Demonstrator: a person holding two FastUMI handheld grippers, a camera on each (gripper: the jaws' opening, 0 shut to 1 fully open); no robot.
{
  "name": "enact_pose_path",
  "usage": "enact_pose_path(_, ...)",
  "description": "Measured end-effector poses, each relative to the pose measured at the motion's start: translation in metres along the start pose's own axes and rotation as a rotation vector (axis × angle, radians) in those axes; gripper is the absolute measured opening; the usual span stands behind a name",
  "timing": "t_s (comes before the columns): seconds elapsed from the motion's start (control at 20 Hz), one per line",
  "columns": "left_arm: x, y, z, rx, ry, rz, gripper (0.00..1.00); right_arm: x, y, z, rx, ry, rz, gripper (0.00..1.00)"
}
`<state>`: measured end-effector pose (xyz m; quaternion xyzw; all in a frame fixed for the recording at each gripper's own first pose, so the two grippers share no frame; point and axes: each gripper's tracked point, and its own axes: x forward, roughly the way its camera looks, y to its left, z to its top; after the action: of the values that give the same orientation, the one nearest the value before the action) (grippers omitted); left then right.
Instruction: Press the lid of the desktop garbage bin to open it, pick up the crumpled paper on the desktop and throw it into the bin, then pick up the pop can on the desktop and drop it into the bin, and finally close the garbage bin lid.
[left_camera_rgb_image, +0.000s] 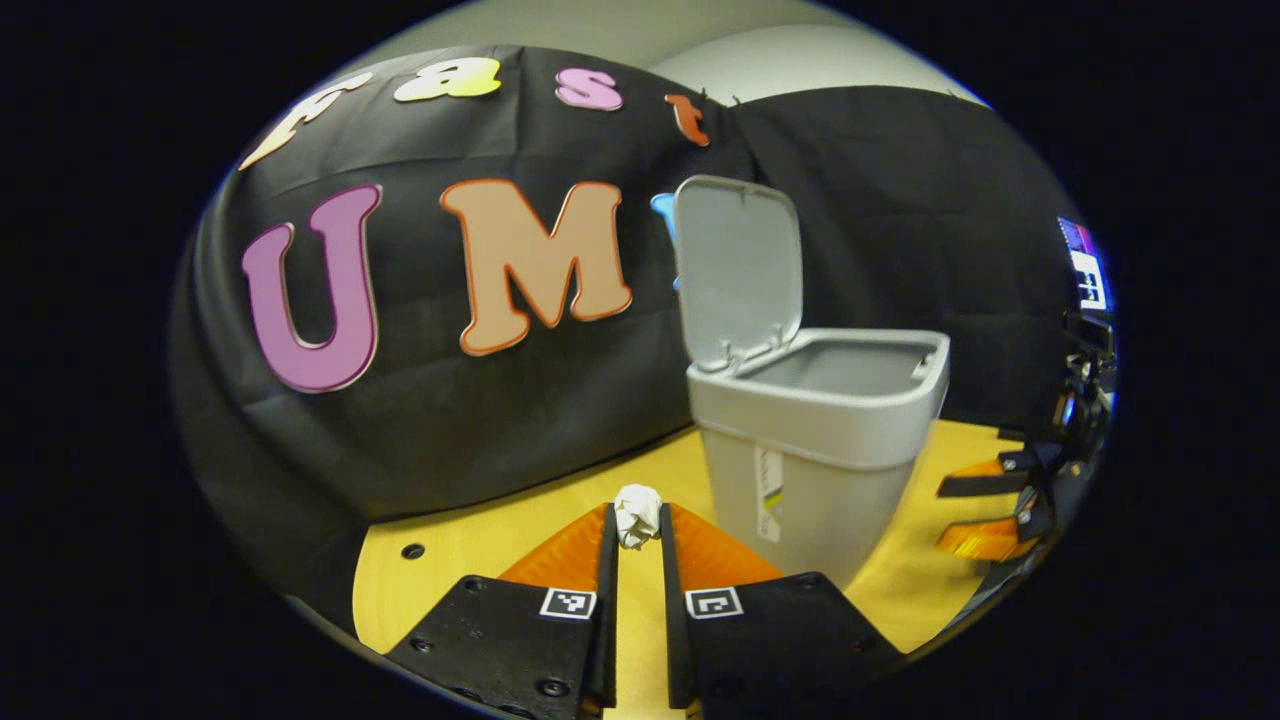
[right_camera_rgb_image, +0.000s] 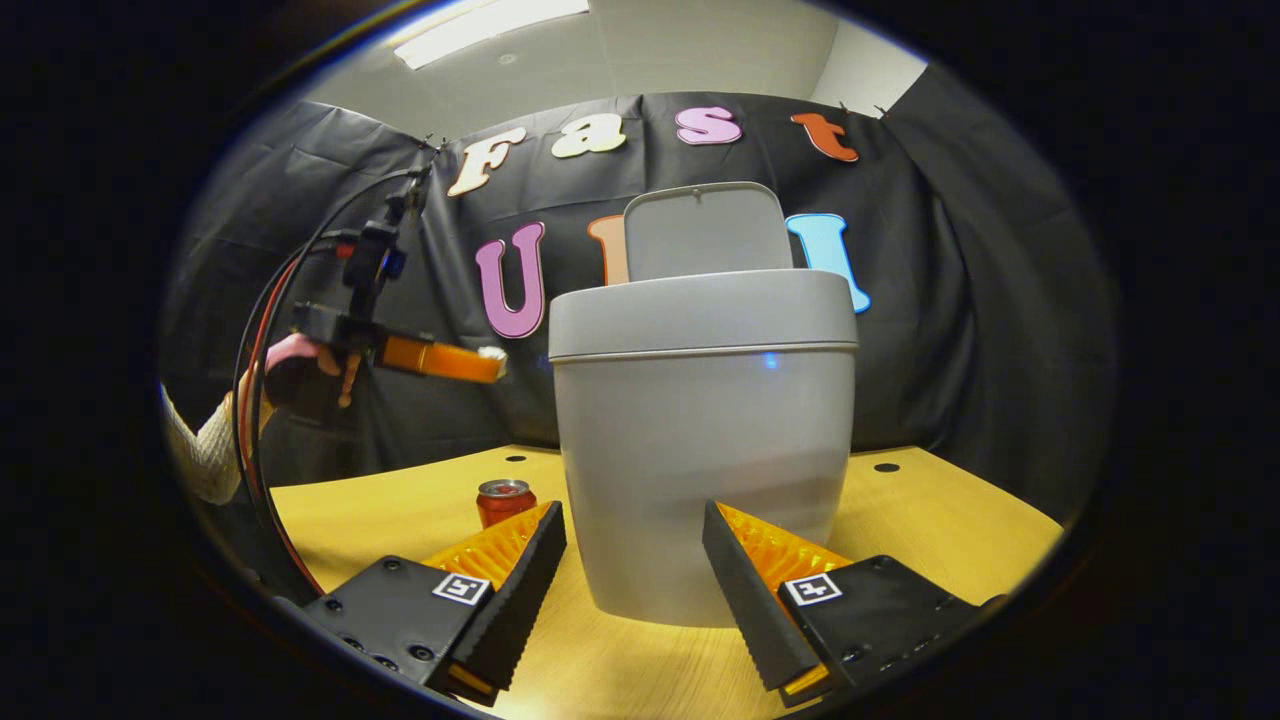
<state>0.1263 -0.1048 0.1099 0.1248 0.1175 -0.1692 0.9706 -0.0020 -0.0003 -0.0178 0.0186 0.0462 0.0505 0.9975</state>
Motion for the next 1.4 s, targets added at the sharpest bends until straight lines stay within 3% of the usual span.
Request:
enact_pose_path(0.15,0.014,-0.021,0.050,0.042,-0.081,-0.048,0.18,0.000,0.007,-0.003,-0.014,0.008,0.019,0.94)
enact_pose_path(0.35,0.037,-0.065,0.079,0.065,-0.116,-0.150,0.18,0.001,0.013,-0.007,-0.019,0.021,0.038,0.94)
enact_pose_path(0.65,0.074,-0.117,0.074,-0.011,-0.071,-0.291,0.18,0.001,0.013,-0.010,-0.030,0.031,0.039,0.94)
enact_pose_path(0.85,0.079,-0.120,0.069,-0.036,-0.052,-0.298,0.21,0.000,0.009,-0.009,-0.021,0.030,0.032,0.94)
enact_pose_path(0.95,0.077,-0.120,0.066,-0.037,-0.058,-0.305,0.33,0.001,0.008,-0.010,-0.014,0.031,0.030,0.94)
enact_pose_path(1.15,0.074,-0.108,0.066,-0.033,-0.064,-0.273,0.78,0.002,0.009,-0.014,-0.011,0.041,0.029,0.92)
enact_pose_path(1.25,0.072,-0.100,0.073,-0.041,-0.098,-0.248,0.83,0.002,0.009,-0.014,-0.016,0.041,0.029,0.94)
enact_pose_path(1.4,0.066,-0.085,0.076,-0.051,-0.136,-0.196,1.00,0.002,0.012,-0.014,-0.014,0.040,0.035,0.94)
